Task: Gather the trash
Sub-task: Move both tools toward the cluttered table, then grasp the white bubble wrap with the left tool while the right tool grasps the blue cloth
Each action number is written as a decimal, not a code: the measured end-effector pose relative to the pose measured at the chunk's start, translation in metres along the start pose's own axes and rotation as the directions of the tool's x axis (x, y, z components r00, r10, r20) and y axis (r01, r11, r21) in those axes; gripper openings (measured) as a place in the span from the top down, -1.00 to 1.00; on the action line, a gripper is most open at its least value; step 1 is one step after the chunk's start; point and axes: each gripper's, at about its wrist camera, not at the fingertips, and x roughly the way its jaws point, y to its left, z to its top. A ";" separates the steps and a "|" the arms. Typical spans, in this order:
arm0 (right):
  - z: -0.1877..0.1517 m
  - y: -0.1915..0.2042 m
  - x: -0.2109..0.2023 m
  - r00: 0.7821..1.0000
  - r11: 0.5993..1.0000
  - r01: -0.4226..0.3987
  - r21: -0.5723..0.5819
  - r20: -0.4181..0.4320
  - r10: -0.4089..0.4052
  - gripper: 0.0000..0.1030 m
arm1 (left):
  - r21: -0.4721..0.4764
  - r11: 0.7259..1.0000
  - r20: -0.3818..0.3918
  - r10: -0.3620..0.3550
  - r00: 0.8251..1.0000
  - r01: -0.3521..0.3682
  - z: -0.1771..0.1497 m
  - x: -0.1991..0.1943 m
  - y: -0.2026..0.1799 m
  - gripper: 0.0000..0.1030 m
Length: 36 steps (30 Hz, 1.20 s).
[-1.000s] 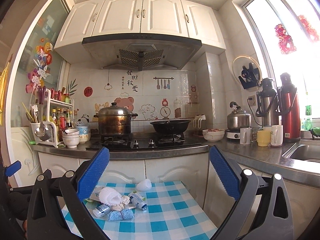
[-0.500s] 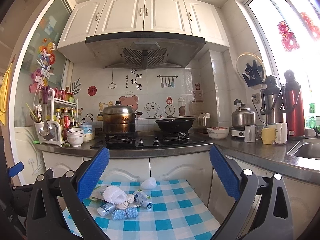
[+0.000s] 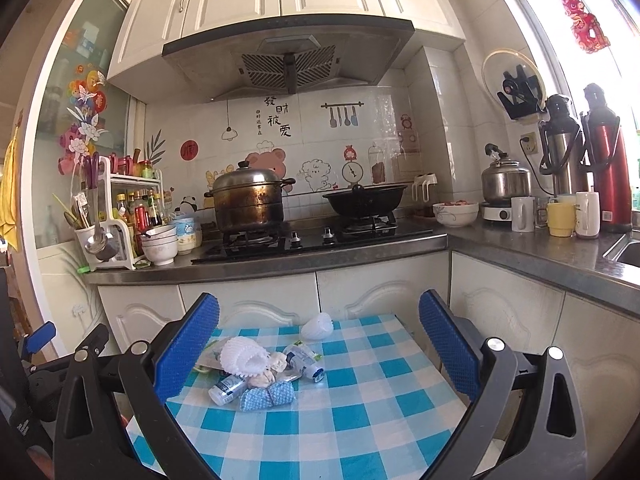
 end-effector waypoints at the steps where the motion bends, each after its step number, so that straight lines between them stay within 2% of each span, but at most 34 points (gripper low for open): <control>1: -0.002 0.001 0.002 1.000 1.000 -0.005 -0.002 -0.007 0.005 -0.91 | 0.002 1.000 -0.006 0.000 1.000 0.000 -0.002 0.003 0.000 -0.94; 9: -0.019 0.008 0.026 0.996 0.999 -0.021 -0.025 -0.086 0.018 -0.91 | 0.021 1.000 -0.042 0.002 0.999 -0.001 -0.014 0.020 -0.004 -0.94; 14: -0.041 -0.004 0.058 0.974 0.999 -0.035 0.037 -0.221 0.042 -0.91 | -0.009 1.000 -0.112 -0.025 0.993 0.024 -0.029 0.046 0.013 -0.94; 17: -0.064 -0.013 0.083 0.939 0.989 -0.094 0.116 -0.321 0.127 -0.91 | -0.034 0.998 -0.180 -0.063 0.982 0.058 -0.042 0.066 0.029 -0.94; 21: -0.099 -0.014 0.117 0.874 0.970 -0.153 0.190 -0.432 0.223 -0.91 | -0.076 0.990 -0.240 -0.130 0.962 0.115 -0.058 0.087 0.045 -0.94; 23: -0.114 -0.011 0.131 0.844 0.960 -0.185 0.208 -0.467 0.264 -0.91 | -0.123 0.980 -0.264 -0.184 0.947 0.156 -0.064 0.097 0.053 -0.94; 26: -0.136 -0.007 0.151 0.799 0.945 -0.220 0.241 -0.512 0.317 -0.91 | -0.247 0.940 -0.282 -0.303 0.910 0.237 -0.069 0.114 0.064 -0.94; 29: -0.150 -0.003 0.172 0.760 0.930 -0.244 0.275 -0.542 0.360 -0.91 | -0.306 0.901 -0.264 -0.390 0.882 0.307 -0.074 0.127 0.063 -0.94; 33: -0.160 0.005 0.197 0.713 0.912 -0.288 0.294 -0.570 0.409 -0.91 | -0.253 0.907 -0.305 -0.404 0.863 0.336 -0.085 0.143 0.048 -0.94; 36: -0.163 0.009 0.214 0.679 0.892 -0.313 0.326 -0.579 0.450 -0.91 | -0.171 0.908 -0.335 -0.419 0.844 0.382 -0.094 0.153 0.031 -0.94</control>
